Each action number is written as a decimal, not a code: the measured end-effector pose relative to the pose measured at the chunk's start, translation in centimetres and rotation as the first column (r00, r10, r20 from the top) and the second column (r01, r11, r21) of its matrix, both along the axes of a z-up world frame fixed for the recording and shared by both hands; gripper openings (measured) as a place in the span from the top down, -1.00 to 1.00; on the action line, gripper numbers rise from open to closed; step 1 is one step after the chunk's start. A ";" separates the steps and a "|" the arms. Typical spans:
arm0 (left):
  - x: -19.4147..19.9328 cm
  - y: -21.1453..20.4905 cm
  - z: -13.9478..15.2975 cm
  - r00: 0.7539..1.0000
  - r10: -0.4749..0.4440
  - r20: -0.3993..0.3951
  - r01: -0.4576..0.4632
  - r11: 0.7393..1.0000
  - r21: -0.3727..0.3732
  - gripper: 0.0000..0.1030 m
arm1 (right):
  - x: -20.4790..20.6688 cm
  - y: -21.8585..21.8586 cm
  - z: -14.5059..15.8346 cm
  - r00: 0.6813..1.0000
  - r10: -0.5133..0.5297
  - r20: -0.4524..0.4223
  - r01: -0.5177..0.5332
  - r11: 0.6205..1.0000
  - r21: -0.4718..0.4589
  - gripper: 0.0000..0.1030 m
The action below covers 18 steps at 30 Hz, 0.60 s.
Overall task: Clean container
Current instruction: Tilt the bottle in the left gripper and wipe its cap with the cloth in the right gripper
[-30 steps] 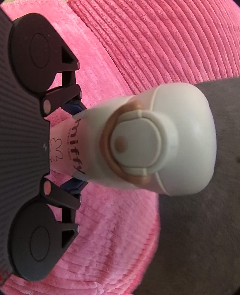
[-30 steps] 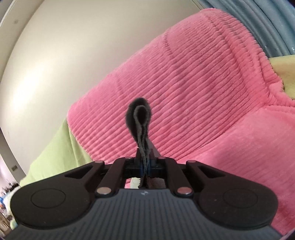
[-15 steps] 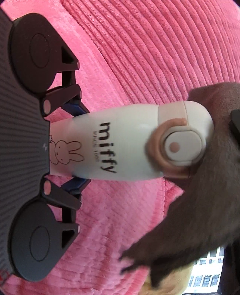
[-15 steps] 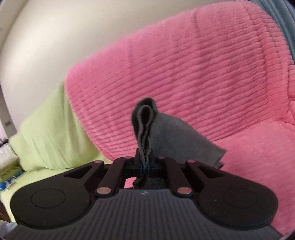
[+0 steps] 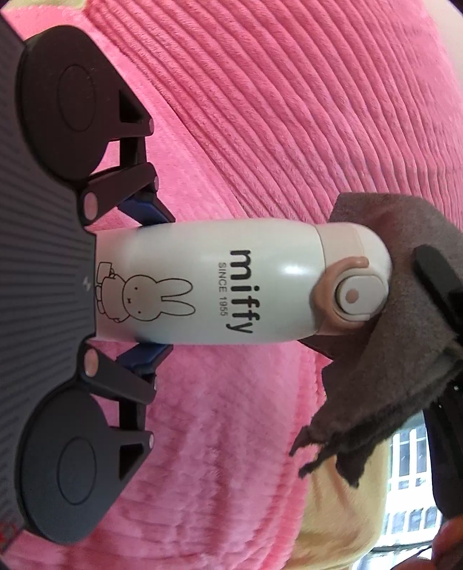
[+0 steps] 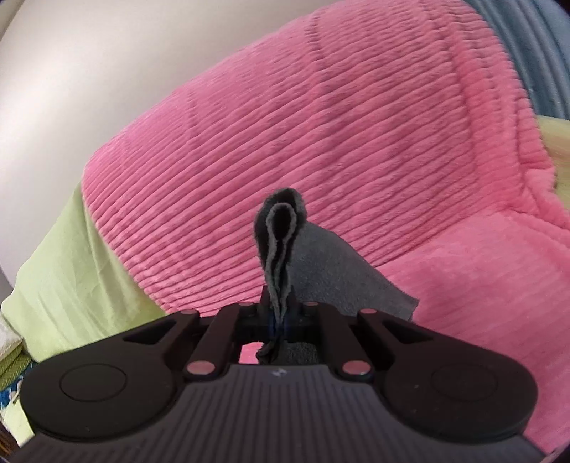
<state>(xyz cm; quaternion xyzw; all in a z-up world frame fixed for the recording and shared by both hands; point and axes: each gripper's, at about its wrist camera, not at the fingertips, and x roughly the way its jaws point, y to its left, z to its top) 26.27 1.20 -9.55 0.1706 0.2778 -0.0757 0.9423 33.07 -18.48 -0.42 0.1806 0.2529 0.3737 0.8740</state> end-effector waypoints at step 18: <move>-4.9 -0.2 -1.5 0.996 -0.044 -0.079 0.049 0.997 0.052 -0.35 | 3.4 -2.5 -8.8 0.938 -0.028 -0.346 0.054 0.996 0.065 0.91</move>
